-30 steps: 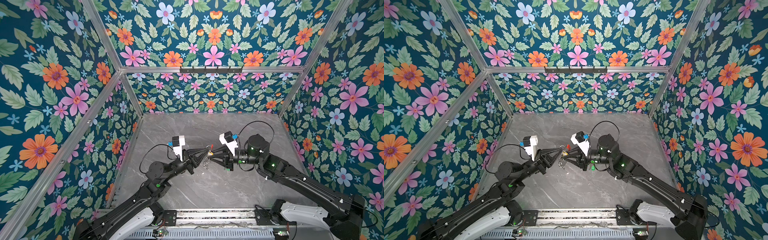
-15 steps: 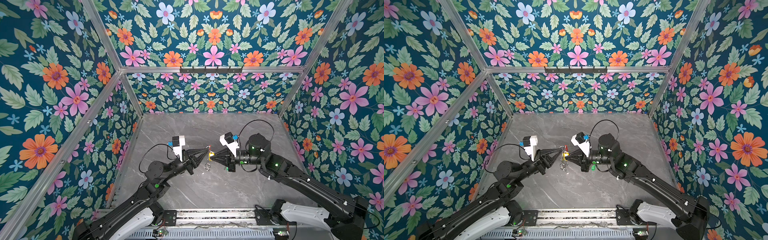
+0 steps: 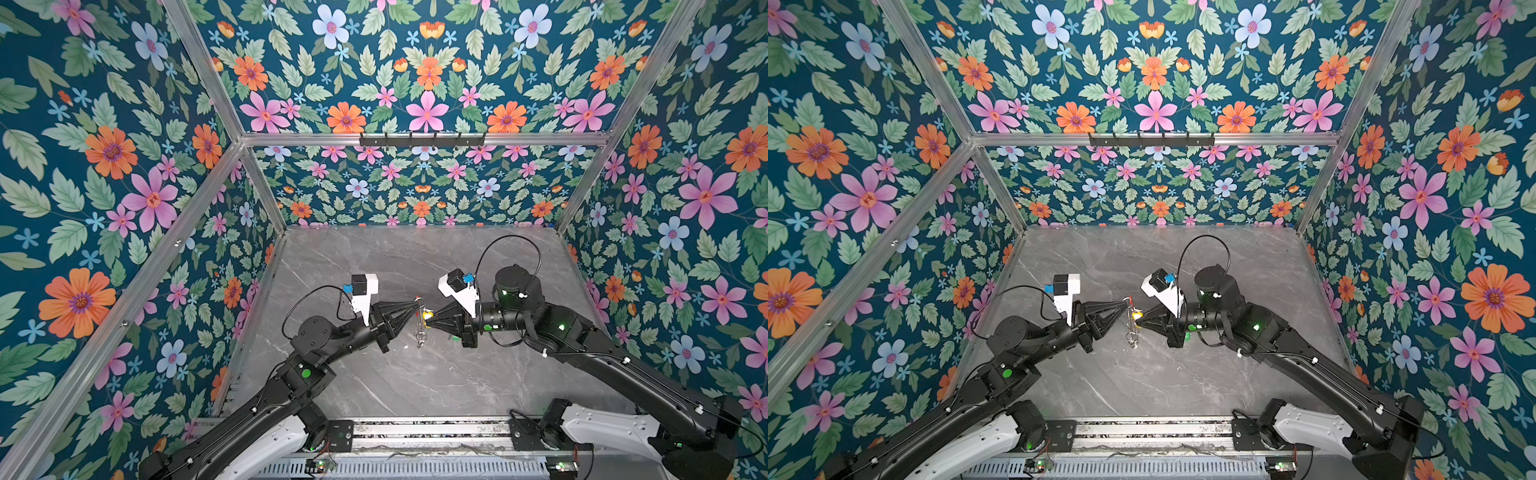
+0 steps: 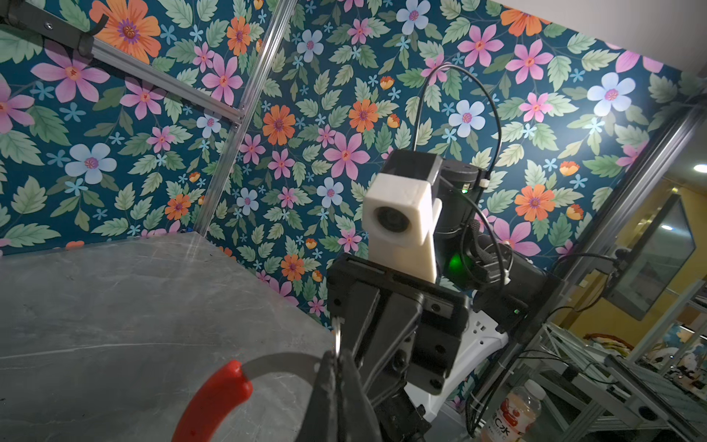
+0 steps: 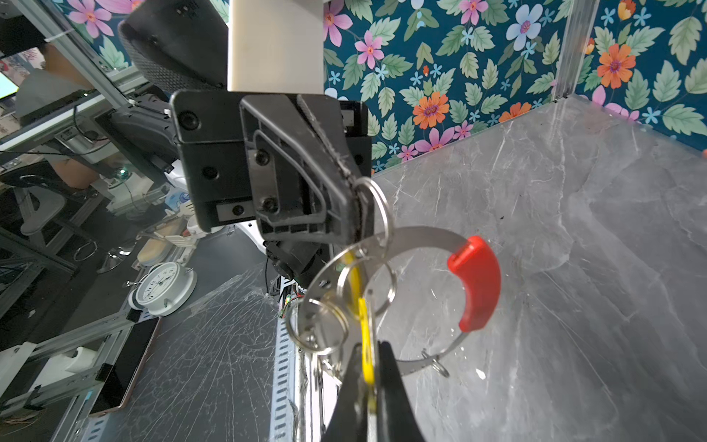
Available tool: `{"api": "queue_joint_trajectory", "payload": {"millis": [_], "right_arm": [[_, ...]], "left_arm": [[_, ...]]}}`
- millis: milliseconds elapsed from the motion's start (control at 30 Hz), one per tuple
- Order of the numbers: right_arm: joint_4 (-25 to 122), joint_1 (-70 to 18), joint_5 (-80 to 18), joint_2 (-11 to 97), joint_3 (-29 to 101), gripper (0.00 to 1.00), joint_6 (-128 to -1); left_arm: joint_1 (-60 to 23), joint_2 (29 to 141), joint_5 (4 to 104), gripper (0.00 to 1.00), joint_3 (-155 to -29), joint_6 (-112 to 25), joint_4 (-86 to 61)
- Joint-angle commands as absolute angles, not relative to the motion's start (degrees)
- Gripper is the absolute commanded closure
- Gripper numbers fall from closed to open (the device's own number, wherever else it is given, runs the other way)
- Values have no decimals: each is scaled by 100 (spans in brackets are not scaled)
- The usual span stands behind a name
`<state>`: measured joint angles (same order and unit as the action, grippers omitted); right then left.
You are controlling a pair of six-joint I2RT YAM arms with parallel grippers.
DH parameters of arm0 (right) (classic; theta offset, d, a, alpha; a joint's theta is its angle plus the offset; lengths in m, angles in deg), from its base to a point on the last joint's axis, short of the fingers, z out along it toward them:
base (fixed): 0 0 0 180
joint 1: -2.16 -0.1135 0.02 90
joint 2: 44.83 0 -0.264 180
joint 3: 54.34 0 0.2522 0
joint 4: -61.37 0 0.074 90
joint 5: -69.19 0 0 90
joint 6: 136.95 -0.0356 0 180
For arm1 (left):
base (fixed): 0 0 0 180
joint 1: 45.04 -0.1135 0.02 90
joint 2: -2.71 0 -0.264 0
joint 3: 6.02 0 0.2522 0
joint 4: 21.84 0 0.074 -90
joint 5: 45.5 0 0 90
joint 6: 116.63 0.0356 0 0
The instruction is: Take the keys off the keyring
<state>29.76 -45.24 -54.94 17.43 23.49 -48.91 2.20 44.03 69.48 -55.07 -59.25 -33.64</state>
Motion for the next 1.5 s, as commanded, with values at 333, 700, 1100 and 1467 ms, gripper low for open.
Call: {"api": "queue_joint_trajectory", "payload": {"millis": [333, 700, 1100, 1467], "right_arm": [[2163, -4525, -4751, 1800, 2691, 100, -4462], [2117, -4530, -4451, 1845, 2881, 100, -4395], [1766, -4531, -4301, 1914, 3227, 100, -4117], [1312, -4539, -4384, 2090, 3673, 100, -3894]], "left_arm": [[242, 4304, 6762, 100, -5711, -5510, -2709], [242, 4344, 6753, 100, -5733, -5535, -2489], [242, 4496, 7074, 100, -5716, -5621, -2469], [242, 4639, 7231, 100, -5687, -5621, -2464]]}}
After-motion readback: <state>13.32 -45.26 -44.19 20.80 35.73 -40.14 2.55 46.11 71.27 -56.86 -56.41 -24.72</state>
